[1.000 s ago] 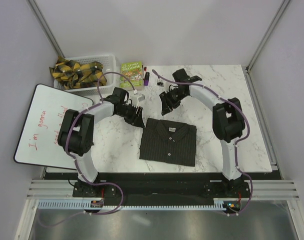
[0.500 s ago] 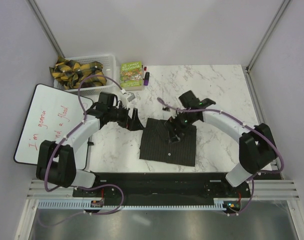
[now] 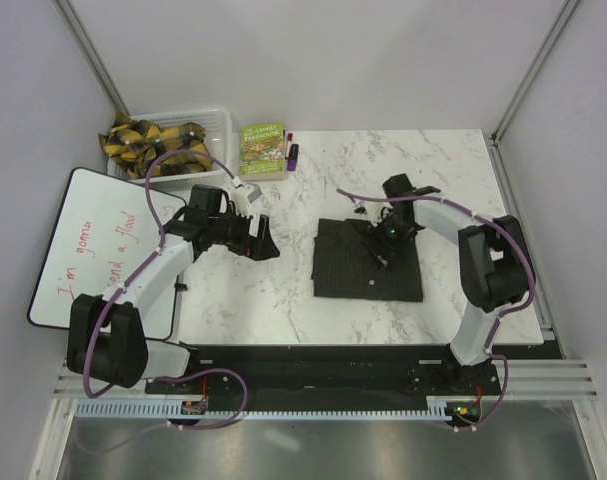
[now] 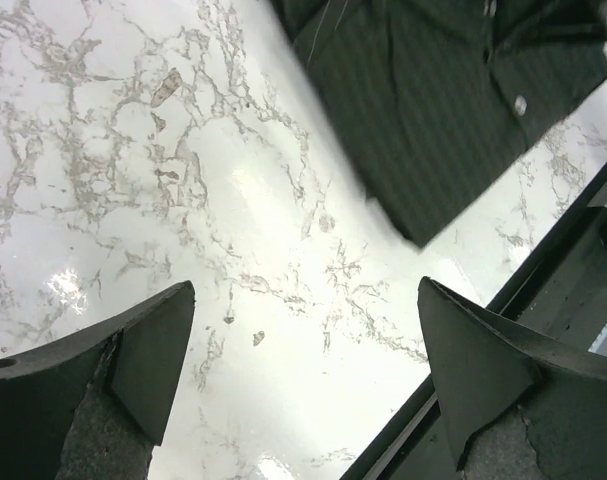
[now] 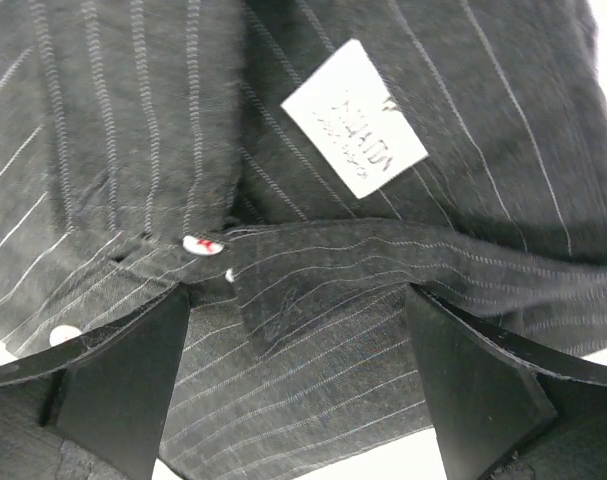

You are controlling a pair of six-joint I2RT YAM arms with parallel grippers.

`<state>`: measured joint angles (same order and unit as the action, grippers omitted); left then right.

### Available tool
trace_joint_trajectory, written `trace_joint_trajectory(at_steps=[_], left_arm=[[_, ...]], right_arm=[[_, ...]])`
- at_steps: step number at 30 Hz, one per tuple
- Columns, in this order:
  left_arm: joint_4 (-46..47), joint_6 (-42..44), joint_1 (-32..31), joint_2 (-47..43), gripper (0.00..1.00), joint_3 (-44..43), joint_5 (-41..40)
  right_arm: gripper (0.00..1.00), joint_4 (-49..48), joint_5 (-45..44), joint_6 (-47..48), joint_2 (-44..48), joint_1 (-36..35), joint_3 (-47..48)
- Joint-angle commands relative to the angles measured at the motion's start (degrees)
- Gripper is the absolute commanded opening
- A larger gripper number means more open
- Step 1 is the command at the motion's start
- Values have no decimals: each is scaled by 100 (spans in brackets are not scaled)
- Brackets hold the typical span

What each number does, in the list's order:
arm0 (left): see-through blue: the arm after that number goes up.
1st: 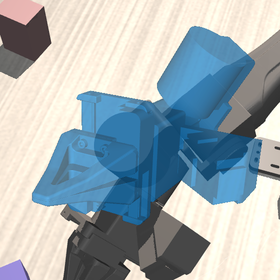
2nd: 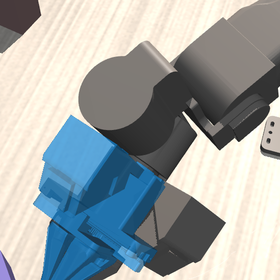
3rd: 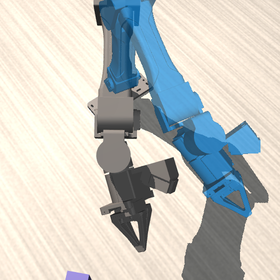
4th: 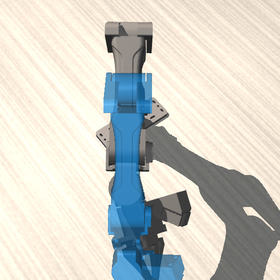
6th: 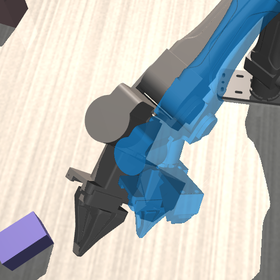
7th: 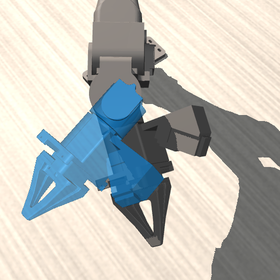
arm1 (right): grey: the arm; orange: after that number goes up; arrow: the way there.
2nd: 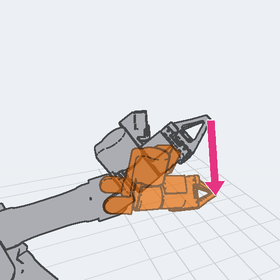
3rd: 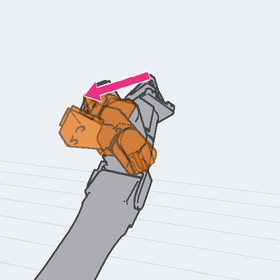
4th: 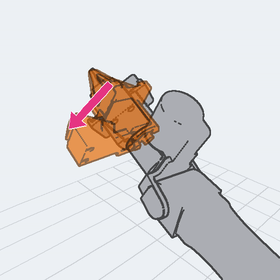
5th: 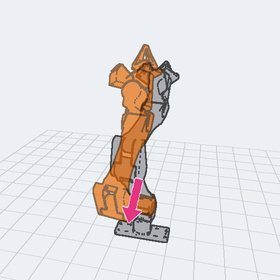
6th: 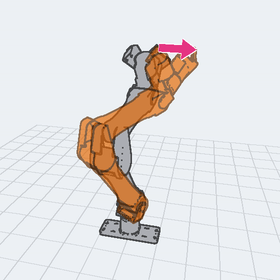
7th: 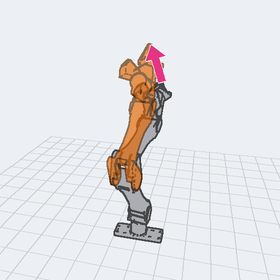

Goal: Fold and stack the long sleeve shirts
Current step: Neatly place the folded shirt to the corner

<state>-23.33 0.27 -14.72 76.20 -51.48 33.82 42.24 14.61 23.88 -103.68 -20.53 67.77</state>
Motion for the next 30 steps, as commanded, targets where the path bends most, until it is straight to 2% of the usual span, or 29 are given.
trace_joint_trajectory(at_steps=[1,6,8,11,12,15,17,20,24,28,30], left_arm=[[-75,131,39,61,99,-344,-218],[-268,306,57,-105,99,-520,-429],[-260,324,66,-176,99,-503,-516],[-242,175,75,-211,99,-529,-605],[-251,131,75,-203,99,-555,-622],[-303,26,66,-264,99,-617,-684],[-304,34,66,-308,99,-617,-728],[-400,52,66,-264,99,-713,-780],[-655,87,75,-352,99,-907,-912],[-664,-140,75,-422,99,-960,-816],[-664,-150,83,-413,99,-951,-807]], right_arm=[[95,-41,-767,1328,-407,979,622],[96,267,-767,1962,-426,1666,1730],[98,320,-592,1867,-311,1973,2307],[98,723,-328,1131,-215,2027,2872],[98,811,-197,379,-162,2036,2865],[98,673,-28,-741,373,1861,2006],[98,68,-615,-1393,918,1352,1130],[98,-549,-1344,-1807,1280,517,581],[98,-270,-1847,-2781,702,103,650],[98,-567,-1910,-3178,533,23,238],[98,-541,-1909,-3267,123,32,316]])
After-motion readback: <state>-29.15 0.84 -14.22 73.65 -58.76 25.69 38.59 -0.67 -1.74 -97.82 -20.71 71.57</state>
